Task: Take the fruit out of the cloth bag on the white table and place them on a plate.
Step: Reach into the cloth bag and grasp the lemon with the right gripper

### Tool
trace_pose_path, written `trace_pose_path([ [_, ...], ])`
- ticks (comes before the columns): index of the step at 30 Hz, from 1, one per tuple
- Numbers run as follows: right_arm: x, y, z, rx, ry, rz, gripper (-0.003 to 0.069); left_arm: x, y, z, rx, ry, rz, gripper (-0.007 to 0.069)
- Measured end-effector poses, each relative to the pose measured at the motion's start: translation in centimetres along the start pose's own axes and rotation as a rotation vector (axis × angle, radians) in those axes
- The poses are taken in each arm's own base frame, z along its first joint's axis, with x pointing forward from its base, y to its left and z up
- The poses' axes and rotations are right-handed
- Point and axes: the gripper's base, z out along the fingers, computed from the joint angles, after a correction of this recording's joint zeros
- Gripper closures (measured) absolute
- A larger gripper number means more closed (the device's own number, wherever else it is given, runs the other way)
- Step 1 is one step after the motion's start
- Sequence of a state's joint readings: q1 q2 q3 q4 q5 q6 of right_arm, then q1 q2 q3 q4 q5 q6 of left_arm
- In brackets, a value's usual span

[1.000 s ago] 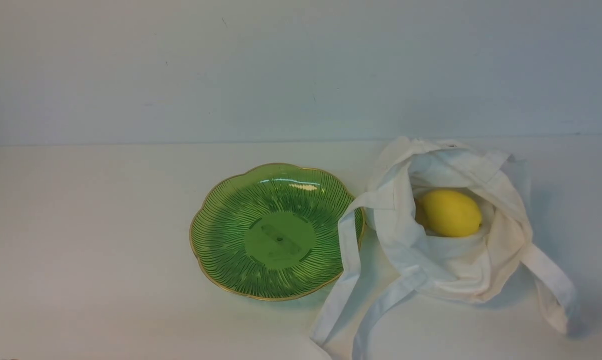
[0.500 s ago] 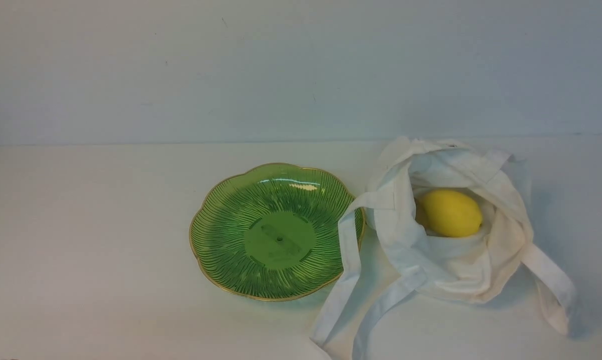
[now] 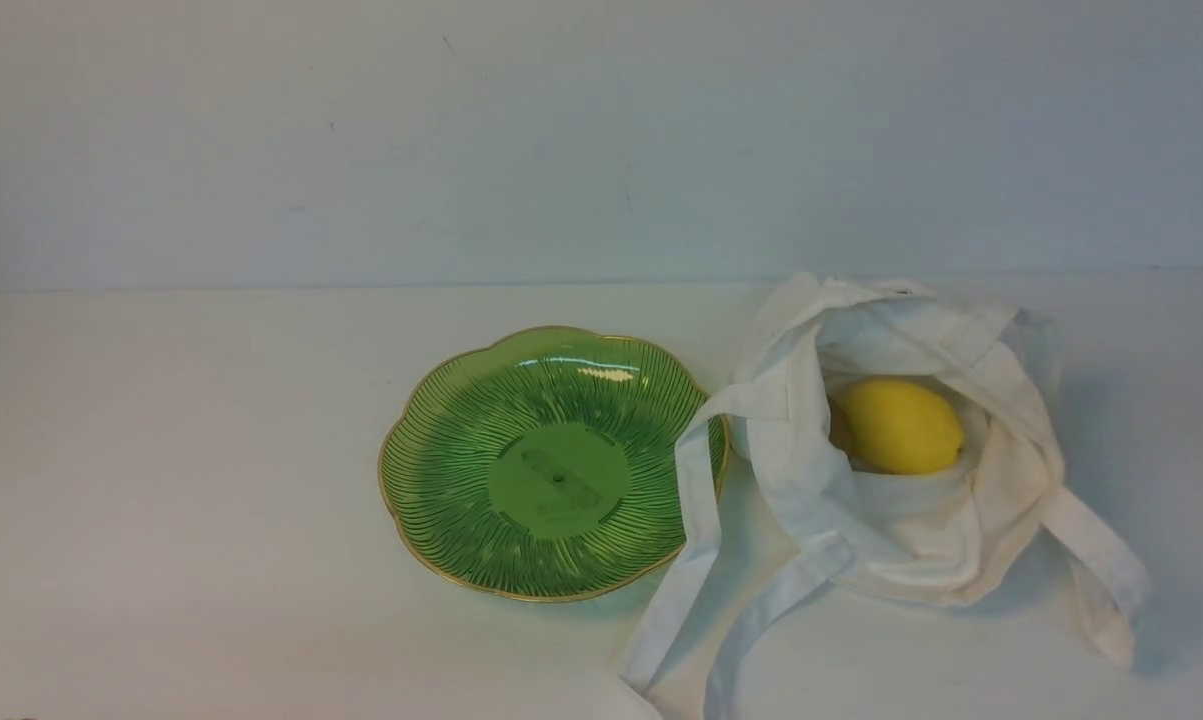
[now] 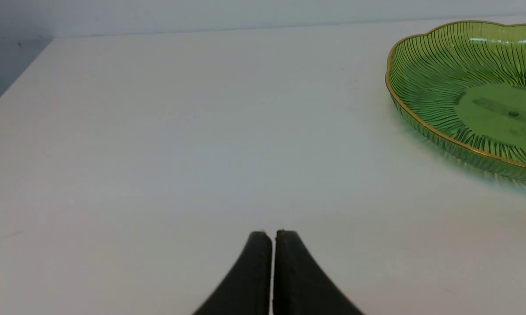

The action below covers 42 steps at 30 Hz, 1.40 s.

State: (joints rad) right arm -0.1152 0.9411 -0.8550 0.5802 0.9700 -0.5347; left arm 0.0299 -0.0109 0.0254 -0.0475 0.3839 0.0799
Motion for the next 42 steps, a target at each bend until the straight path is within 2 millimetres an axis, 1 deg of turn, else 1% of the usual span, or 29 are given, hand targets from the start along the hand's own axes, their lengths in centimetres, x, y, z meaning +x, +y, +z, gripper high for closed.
trace_pose_path([
  [2, -1.2, -0.8, 2.2, -0.021, 0.1, -0.035, 0.0673, 0.0, 0.0, 0.0, 0.0, 0.0, 0.0, 0.0632],
  [3, -2.0, -0.9, 3.8, -0.046, 0.147, -0.077, 0.0672, 0.0, 0.0, 0.0, 0.0, 0.0, 0.0, 0.0632],
  [4, -2.2, -0.8, 4.5, -0.058, 0.167, -0.093, 0.0672, 0.0, 0.0, 0.0, 0.0, 0.0, 0.0, 0.0632],
  [5, -2.5, -0.3, 6.2, -0.085, 0.208, -0.127, 0.067, 0.0, 0.0, 0.0, 0.0, 0.0, 0.0, 0.0632],
  [9, -2.9, 1.2, 9.6, -0.105, 0.277, -0.213, 0.067, 0.0, 0.0, 0.0, 0.0, 0.0, 0.0, 0.0632],
  [12, -2.9, 1.9, 12.7, -0.065, 0.327, -0.267, 0.067, 0.0, 0.0, 0.0, 0.0, 0.0, 0.0, 0.0632],
  [17, -3.1, 1.4, 16.2, 0.005, 0.313, -0.244, 0.0662, 0.0, 0.0, 0.0, 0.0, 0.0, 0.0, 0.0632],
  [19, -3.6, 1.1, 17.7, 0.022, 0.298, -0.228, 0.0641, 0.0, 0.0, 0.0, 0.0, 0.0, 0.0, 0.0632],
  [20, -3.9, 1.0, 18.2, 0.025, 0.293, -0.225, 0.0629, 0.0, 0.0, 0.0, 0.0, 0.0, 0.0, 0.0632],
  [21, -3.9, 1.0, 18.2, 0.026, 0.292, -0.225, 0.0625, 0.0, 0.0, 0.0, 0.0, 0.0, 0.0, 0.0632],
  [23, -4.3, 0.7, 20.1, 0.029, 0.307, -0.225, 0.0575, 0.0, 0.0, 0.0, 0.0, 0.0, 0.0, 0.0632],
  [24, -4.6, 0.6, 20.7, 0.03, 0.309, -0.228, 0.0545, 0.0, 0.0, 0.0, 0.0, 0.0, 0.0, 0.0632],
  [25, -4.8, 0.5, 21.6, 0.032, 0.317, -0.231, 0.0496, 0.0, 0.0, 0.0, 0.0, 0.0, 0.0, 0.0632],
  [26, -4.8, 0.3, 22.4, 0.035, 0.329, -0.236, 0.0473, 0.0, 0.0, 0.0, 0.0, 0.0, 0.0, 0.0632],
  [28, -5.1, 0.0, 23.7, 0.043, 0.341, -0.253, 0.039, 0.0, 0.0, 0.0, 0.0, 0.0, 0.0, 0.0632],
  [29, -5.2, -0.1, 24.5, 0.046, 0.363, -0.264, 0.0329, 0.0, 0.0, 0.0, 0.0, 0.0, 0.0, 0.0632],
  [30, -5.3, -0.3, 25.1, 0.05, 0.374, -0.277, 0.0302, 0.0, 0.0, 0.0, 0.0, 0.0, 0.0, 0.0632],
  [33, -5.5, -0.7, 26.3, 0.068, 0.419, -0.315, 0.017, 0.0, 0.0, 0.0, 0.0, 0.0, 0.0, 0.0632],
  [34, -5.5, -0.7, 26.3, 0.067, 0.421, -0.315, 0.0162, 0.0, 0.0, 0.0, 0.0, 0.0, 0.0, 0.0632],
  [36, -5.8, -1.0, 26.9, 0.086, 0.433, -0.326, 0.0097, 0.0, 0.0, 0.0, 0.0, 0.0, 0.0, 0.0632],
  [38, -5.9, -1.2, 27.4, 0.099, 0.44, -0.326, 0.0053, 0.0, 0.0, 0.0, 0.0, 0.0, 0.0, 0.0632],
  [39, -5.9, -1.3, 27.6, 0.103, 0.445, -0.326, 0.0039, 0.0, 0.0, 0.0, 0.0, 0.0, 0.0, 0.0632],
  [42, -5.6, -1.4, 28.0, 0.103, 0.463, -0.327, 0.0025, 0.0, 0.0, 0.0, 0.0, 0.0, 0.0, 0.0632],
])
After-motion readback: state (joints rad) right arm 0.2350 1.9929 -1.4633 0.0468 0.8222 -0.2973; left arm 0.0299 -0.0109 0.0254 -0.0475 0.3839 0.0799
